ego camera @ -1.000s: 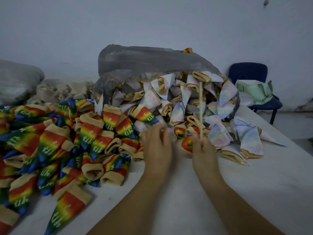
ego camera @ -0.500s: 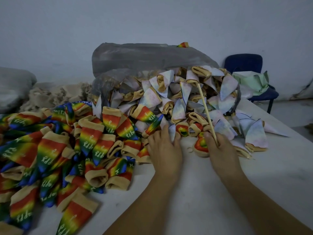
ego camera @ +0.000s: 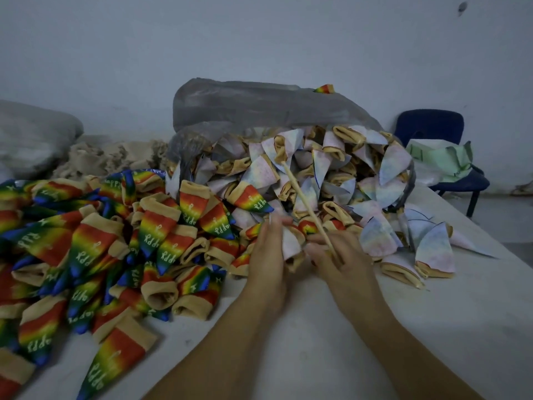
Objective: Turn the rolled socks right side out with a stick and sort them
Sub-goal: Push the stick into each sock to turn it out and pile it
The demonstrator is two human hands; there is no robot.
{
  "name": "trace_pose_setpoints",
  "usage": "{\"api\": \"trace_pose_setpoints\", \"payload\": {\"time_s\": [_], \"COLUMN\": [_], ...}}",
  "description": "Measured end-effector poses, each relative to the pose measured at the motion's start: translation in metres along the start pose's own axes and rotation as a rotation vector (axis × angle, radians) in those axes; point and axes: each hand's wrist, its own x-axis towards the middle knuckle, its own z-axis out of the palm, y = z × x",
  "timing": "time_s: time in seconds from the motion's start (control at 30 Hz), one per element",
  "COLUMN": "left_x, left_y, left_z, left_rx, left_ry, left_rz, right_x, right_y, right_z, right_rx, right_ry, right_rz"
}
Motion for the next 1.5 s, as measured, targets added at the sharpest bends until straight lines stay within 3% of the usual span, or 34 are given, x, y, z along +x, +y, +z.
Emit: {"api": "trace_pose_setpoints", "payload": {"time_s": [0.13, 0.3, 0.4, 0.47, 0.57, 0.63, 0.73, 0.87, 1.03, 1.2, 1.4, 1.5], "left_x": [-0.002, -0.003, -0.003, -0.005, -0.011, -0.013, -0.016, -0.017, -0.014, -0.011, -0.012, -0.014], "left_y": [-0.001, -0.01, -0.012, -0.015, -0.018, -0.02, -0.014, -0.013, -0.013, -0.008, -0.005, -0.004], "left_z": [0.005, 0.006, 0.003, 0.003, 0.004, 0.004, 0.003, 0.007, 0.007, 0.006, 0.008, 0.008], "left_rx": [-0.132, -0.08, -0.055, 0.15, 0.464, 0.49, 0.43, 0.137, -0.132, -0.194, -0.289, -0.344], "left_ry": [-0.118, -0.219, -0.187, -0.109, -0.159, -0.192, -0.125, -0.156, -0.232, -0.22, -0.312, -0.342], "left_rz": [-0.118, -0.169, -0.074, 0.052, 0.229, 0.28, 0.295, 0.181, -0.019, -0.166, -0.315, -0.297], "right_x": [-0.004, 0.0, 0.005, 0.008, 0.009, 0.007, 0.007, 0.007, 0.003, 0.006, 0.012, 0.013], "right_y": [-0.002, -0.002, 0.002, 0.006, 0.003, -0.001, -0.001, -0.003, -0.005, -0.006, -0.008, -0.003], "right_z": [0.004, 0.003, 0.001, -0.001, -0.002, -0.001, 0.0, 0.001, 0.006, 0.009, 0.009, 0.013], "right_rx": [0.008, 0.005, 0.02, -0.074, -0.163, -0.143, -0.011, 0.238, 0.203, 0.114, 0.341, 0.484], "right_ry": [-0.18, -0.108, -0.001, 0.048, 0.116, 0.122, 0.075, 0.049, 0.091, 0.136, 0.122, 0.059], "right_rz": [-0.107, -0.086, -0.022, -0.003, -0.011, -0.029, 0.022, 0.144, 0.13, 0.134, 0.272, 0.382]}}
